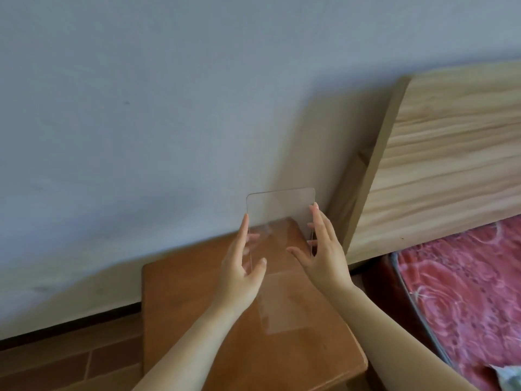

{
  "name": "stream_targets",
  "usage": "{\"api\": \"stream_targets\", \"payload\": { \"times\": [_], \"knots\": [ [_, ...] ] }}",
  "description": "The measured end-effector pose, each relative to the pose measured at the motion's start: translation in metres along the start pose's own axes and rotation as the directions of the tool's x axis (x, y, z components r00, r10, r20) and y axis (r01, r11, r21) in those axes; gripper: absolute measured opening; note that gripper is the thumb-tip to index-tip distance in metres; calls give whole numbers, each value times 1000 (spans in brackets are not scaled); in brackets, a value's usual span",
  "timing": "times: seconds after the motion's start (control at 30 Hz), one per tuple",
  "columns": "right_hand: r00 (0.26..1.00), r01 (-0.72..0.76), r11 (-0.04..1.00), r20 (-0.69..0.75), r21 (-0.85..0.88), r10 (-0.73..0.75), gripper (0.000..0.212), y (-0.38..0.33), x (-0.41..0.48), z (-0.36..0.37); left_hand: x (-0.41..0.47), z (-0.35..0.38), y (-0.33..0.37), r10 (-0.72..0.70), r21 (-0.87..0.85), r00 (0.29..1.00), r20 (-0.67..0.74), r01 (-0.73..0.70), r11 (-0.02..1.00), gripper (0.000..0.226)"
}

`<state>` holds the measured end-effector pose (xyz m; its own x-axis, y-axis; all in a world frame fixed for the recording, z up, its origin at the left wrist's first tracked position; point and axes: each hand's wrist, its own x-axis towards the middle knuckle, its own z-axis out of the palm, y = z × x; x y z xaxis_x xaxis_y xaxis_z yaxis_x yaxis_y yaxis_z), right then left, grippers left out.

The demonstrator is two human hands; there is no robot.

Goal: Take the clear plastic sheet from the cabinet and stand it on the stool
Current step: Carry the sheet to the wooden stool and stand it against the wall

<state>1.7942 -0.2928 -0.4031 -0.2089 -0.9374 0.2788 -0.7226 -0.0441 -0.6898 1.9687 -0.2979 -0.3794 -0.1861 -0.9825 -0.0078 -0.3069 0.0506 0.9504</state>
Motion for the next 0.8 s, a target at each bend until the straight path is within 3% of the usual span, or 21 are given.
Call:
{"api": "stream_targets", "payload": {
  "times": [0.3, 0.6, 0.8],
  "knots": [
    [983, 145, 989, -110, -1, -144, 96, 111, 30, 85, 63, 55, -120, 164, -32, 984, -68, -167, 985, 87],
    [946, 257, 966, -207, 6, -250, 92, 139, 51, 113, 85, 69, -154, 292, -25, 947, -135, -297, 954, 90],
    [918, 333, 943, -230, 2, -323, 98, 144, 45, 115, 77, 68, -164, 354, 69, 927, -126, -348, 935, 98]
  ]
}}
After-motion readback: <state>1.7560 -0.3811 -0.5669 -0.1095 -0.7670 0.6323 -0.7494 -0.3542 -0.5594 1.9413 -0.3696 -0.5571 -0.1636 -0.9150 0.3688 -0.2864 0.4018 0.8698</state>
